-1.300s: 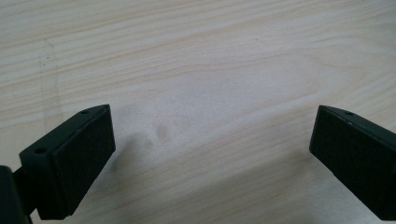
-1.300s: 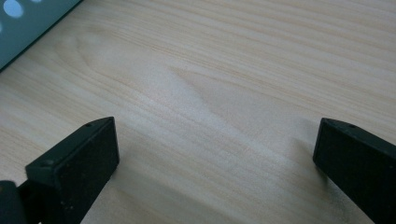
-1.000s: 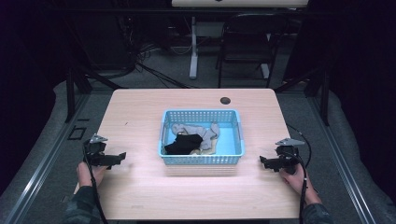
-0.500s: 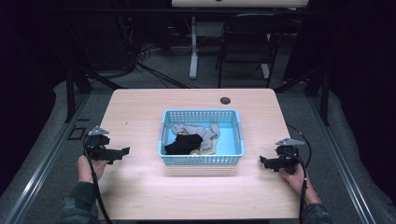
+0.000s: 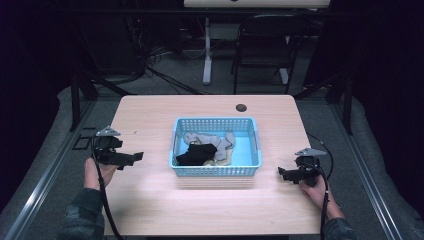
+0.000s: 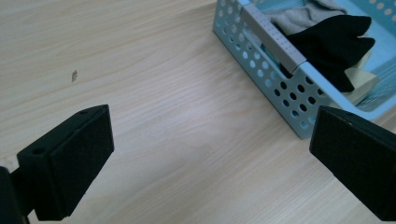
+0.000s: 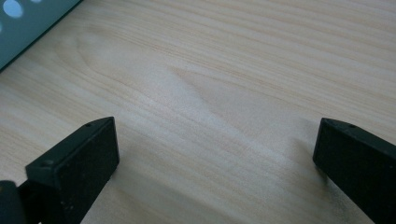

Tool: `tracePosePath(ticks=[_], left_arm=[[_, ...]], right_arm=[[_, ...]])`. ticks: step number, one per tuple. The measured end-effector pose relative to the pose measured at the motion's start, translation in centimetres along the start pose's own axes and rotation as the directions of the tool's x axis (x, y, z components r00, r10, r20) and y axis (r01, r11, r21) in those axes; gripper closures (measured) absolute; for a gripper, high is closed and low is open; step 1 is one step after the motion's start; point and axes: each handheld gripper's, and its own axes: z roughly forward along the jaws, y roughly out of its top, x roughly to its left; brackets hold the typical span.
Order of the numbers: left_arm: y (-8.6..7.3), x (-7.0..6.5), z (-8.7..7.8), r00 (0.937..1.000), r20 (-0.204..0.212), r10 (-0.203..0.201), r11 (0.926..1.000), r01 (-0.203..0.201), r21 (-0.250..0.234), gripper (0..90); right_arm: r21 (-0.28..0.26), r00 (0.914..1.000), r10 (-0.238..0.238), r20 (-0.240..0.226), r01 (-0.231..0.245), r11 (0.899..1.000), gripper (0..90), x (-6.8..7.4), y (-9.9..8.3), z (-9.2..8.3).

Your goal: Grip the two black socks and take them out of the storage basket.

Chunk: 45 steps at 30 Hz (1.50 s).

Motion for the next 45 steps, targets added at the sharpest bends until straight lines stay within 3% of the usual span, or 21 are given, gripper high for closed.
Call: tracePosePath(ticks=[11,19,31,45], left_arm=[[2.3,-1.6,0.2,0.9981,0.028,0.056,0.9984,-0.055,-0.007,0.0],[4.2,-3.0,0.7,0.9925,0.065,0.104,0.9946,-0.104,-0.002,0.0],[7.3,-5.8,2.8,0.9755,0.12,0.184,0.9821,-0.187,0.018,0.0],[9.2,-8.0,6.7,0.9572,0.197,0.212,0.9676,-0.234,0.095,0.0]], right_arm=[[0.001,1.0,-0.001,0.002,0.001,1.0,0.0,0.0,0.0,0.0],[-0.002,1.0,0.002,0.004,-0.002,1.0,0.0,0.0,0.0,0.0],[-0.002,1.0,0.002,0.003,-0.002,1.0,0.0,0.0,0.0,0.0],[-0.002,1.0,0.002,0.003,-0.002,1.0,0.0,0.0,0.0,0.0]])
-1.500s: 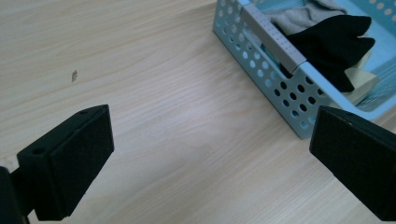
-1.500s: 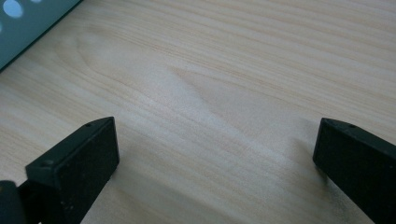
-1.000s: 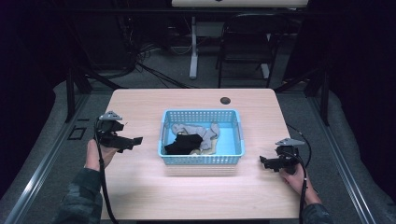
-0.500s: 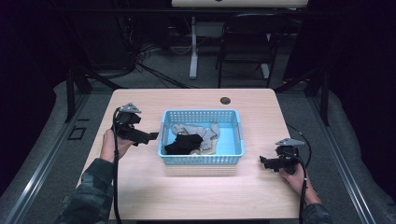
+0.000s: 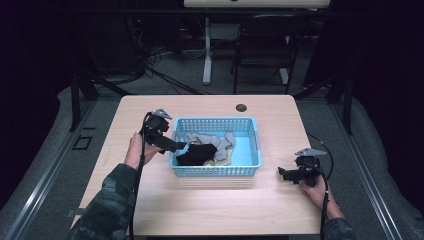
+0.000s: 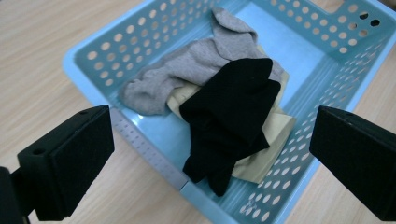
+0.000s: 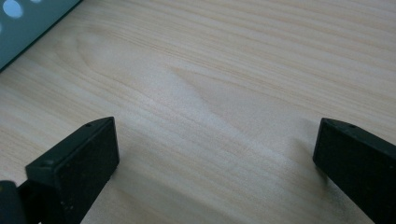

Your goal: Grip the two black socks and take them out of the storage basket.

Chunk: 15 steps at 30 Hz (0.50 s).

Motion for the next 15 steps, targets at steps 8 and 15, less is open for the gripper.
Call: tracePosePath(ticks=[8,15], left_arm=[[0.6,-0.4,2.4,0.9991,0.04,0.011,0.9986,-0.013,0.052,4.2],[0.7,-0.4,3.6,0.9976,0.067,0.017,0.9959,-0.023,0.087,8.6]], right_arm=[[0.001,1.0,-0.001,0.003,0.001,1.0,0.0,0.0,0.0,0.0],[0.0,1.0,0.0,-0.001,0.0,1.0,0.0,0.0,0.0,0.0]])
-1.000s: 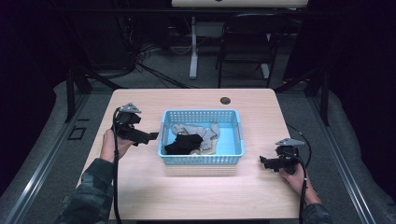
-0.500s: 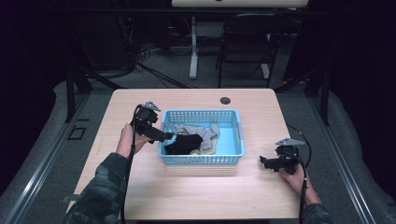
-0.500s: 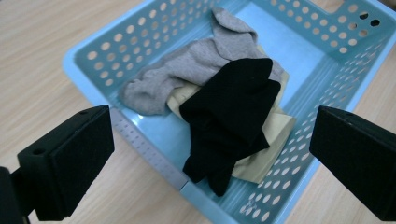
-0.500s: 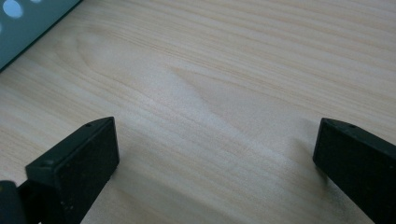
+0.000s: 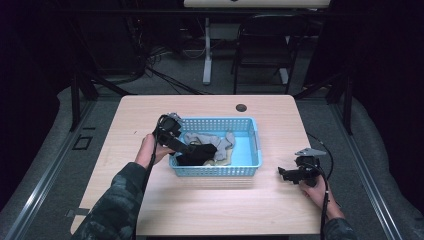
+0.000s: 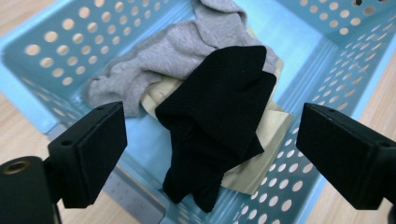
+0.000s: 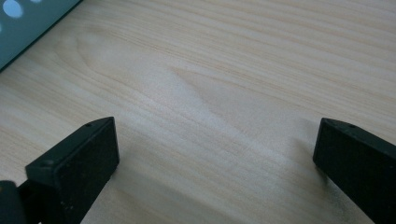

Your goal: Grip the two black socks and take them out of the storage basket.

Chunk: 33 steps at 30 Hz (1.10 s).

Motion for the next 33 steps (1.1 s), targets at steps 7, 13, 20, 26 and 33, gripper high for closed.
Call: tracePosePath(ticks=[7,13,20,26,33], left_arm=[[0.3,0.0,1.6,0.9999,0.011,0.003,0.9984,-0.004,0.056,14.4],[0.3,0.0,2.4,0.9999,0.013,-0.004,0.9976,0.003,0.07,15.7],[0.6,0.0,3.6,1.0,-0.001,-0.008,0.9944,0.009,0.105,21.0],[0.7,0.0,4.6,0.9996,0.015,-0.024,0.9865,0.021,0.163,30.1],[0.7,0.0,4.8,0.9996,0.0,-0.03,0.9783,0.029,0.205,48.0]], right_arm=[[0.001,1.0,-0.001,0.001,0.001,1.0,0.0,0.0,0.0,0.0],[0.001,1.0,-0.001,0.001,0.001,1.0,0.0,0.0,0.0,0.0],[0.0,1.0,0.0,0.0,0.0,1.0,0.0,0.0,0.0,0.0],[0.001,1.0,-0.002,-0.003,0.002,1.0,0.0,0.0,0.0,0.0],[0.0,1.0,-0.001,-0.001,0.001,1.0,0.0,0.0,0.0,0.0]])
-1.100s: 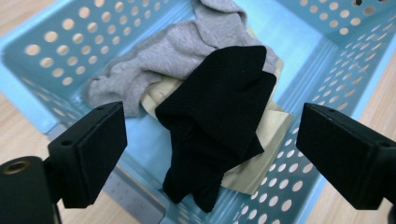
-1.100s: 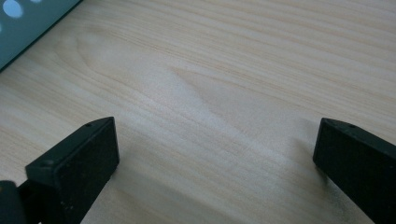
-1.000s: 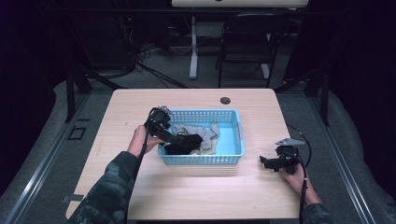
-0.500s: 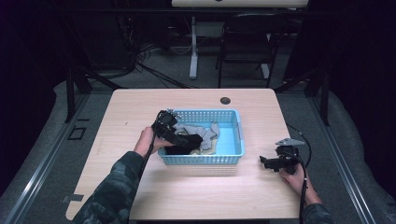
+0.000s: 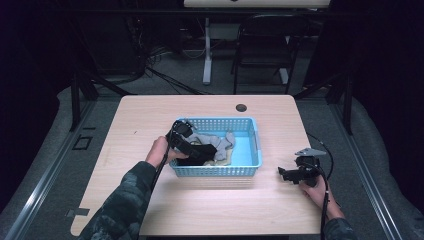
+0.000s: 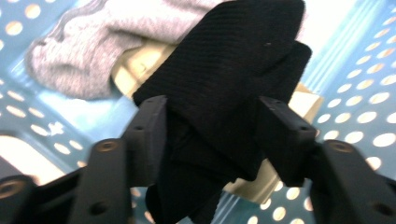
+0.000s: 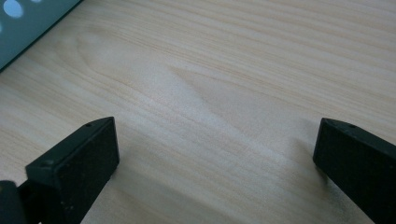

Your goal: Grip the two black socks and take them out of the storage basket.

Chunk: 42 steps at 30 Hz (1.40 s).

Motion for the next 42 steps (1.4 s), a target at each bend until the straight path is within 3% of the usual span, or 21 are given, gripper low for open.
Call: tracePosePath(ticks=[1,4,9,14,23,25,33,36,42], left_arm=[[0.0,0.0,0.0,1.0,-0.007,-0.006,1.0,0.006,0.005,48.0],[-0.1,0.0,0.1,0.9995,-0.026,-0.018,0.9997,0.018,0.016,61.7],[-0.3,-0.1,0.4,0.9996,-0.025,-0.016,0.9997,0.017,0.019,76.2],[-0.3,-0.2,0.0,0.9994,-0.035,-0.006,0.9998,0.006,-0.019,82.3],[-0.6,-0.1,-2.4,0.9999,-0.016,0.002,0.9936,-0.004,-0.113,83.9],[-0.5,-0.2,-3.5,0.9999,-0.01,0.002,0.9892,-0.003,-0.147,83.9],[0.3,-0.4,-6.0,0.9998,-0.012,0.014,0.9816,-0.016,-0.19,83.9],[0.4,-0.5,-5.7,0.9998,-0.009,0.018,0.9855,-0.02,-0.168,83.8],[0.5,-0.7,-3.4,0.9998,0.016,0.014,0.9931,-0.012,-0.116,83.6]], right_arm=[[0.0,1.0,0.0,0.001,0.0,1.0,0.0,0.0,0.0,0.0],[0.0,1.0,0.0,0.0,0.0,1.0,0.0,0.0,0.0,0.0],[0.0,1.0,-0.001,-0.001,0.001,1.0,0.0,0.0,0.0,0.0],[0.0,1.0,-0.001,0.0,0.001,1.0,0.0,0.0,0.0,0.0],[0.002,1.0,-0.002,-0.003,0.002,1.0,0.0,0.0,0.0,0.0],[0.001,1.0,-0.002,-0.003,0.002,1.0,0.0,0.0,0.0,0.0],[0.002,1.0,-0.002,-0.003,0.002,1.0,0.0,0.0,0.0,0.0],[0.002,1.0,-0.002,-0.003,0.002,1.0,0.0,0.0,0.0,0.0],[0.0,1.0,-0.001,0.0,0.001,1.0,0.0,0.0,0.0,0.0]])
